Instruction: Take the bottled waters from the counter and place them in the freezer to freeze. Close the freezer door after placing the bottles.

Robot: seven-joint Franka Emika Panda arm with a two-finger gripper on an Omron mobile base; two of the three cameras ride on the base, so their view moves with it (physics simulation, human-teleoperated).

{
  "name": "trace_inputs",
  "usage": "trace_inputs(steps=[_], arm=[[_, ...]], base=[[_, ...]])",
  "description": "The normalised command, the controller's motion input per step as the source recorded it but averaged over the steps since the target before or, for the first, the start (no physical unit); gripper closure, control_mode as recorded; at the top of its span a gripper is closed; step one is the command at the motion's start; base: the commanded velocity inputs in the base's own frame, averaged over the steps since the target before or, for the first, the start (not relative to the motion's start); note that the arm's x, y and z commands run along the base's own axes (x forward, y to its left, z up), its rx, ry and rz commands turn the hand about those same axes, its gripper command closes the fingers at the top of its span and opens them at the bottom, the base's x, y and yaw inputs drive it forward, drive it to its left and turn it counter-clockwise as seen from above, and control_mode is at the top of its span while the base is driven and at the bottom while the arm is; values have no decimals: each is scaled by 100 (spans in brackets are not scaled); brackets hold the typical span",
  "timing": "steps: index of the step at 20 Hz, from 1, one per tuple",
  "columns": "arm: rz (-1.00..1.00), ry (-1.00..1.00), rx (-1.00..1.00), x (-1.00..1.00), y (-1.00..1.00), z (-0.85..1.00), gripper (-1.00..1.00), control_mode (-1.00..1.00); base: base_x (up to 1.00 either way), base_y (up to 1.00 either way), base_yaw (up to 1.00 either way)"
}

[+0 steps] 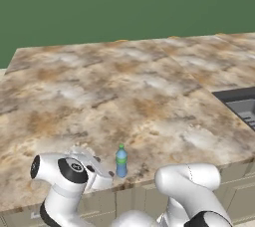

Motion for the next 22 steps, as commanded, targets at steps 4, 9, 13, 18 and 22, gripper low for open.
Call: trace_inputs(steps=[4,9,13,18,22], arm=[[0,3,0,24,0,0,-100,-100],[0,1,0,4,0,0,-100,-100],[0,1,0,2,0,0,-100,-100],[0,0,0,15,-1,-4,-100,-100],[0,0,0,14,-17,-4,-100,-100]], base=[[0,0,0],[0,0,0],[0,0,0],[0,0,0],[0,0,0]])
